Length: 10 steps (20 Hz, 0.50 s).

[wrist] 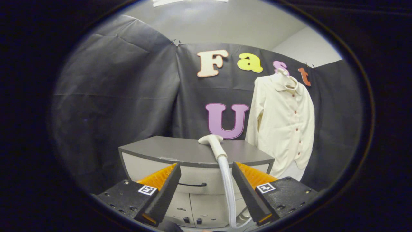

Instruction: Iron the clothes twice with a garment steamer, once on the left side and once on the right side.

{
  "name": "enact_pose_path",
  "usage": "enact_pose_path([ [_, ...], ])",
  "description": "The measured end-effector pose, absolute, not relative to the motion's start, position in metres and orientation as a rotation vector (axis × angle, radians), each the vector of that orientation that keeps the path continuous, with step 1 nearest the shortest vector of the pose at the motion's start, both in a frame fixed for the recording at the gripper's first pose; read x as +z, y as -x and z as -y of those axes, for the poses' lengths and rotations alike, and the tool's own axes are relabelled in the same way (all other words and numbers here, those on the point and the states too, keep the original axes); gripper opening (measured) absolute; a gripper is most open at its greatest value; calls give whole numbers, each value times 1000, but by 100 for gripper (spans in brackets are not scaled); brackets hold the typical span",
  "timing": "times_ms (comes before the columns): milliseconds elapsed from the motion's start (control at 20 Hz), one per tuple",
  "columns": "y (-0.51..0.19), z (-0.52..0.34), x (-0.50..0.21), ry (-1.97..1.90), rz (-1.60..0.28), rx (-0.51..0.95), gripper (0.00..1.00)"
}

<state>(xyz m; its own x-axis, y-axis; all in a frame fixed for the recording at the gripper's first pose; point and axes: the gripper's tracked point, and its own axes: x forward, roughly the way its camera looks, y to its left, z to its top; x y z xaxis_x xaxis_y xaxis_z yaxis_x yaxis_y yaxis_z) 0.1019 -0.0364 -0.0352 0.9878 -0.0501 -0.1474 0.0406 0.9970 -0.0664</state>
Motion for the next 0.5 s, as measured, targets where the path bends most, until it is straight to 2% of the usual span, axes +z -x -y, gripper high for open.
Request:
enact_pose_path([
  [500,-192,63,-47,34,-214,-30,96],
])
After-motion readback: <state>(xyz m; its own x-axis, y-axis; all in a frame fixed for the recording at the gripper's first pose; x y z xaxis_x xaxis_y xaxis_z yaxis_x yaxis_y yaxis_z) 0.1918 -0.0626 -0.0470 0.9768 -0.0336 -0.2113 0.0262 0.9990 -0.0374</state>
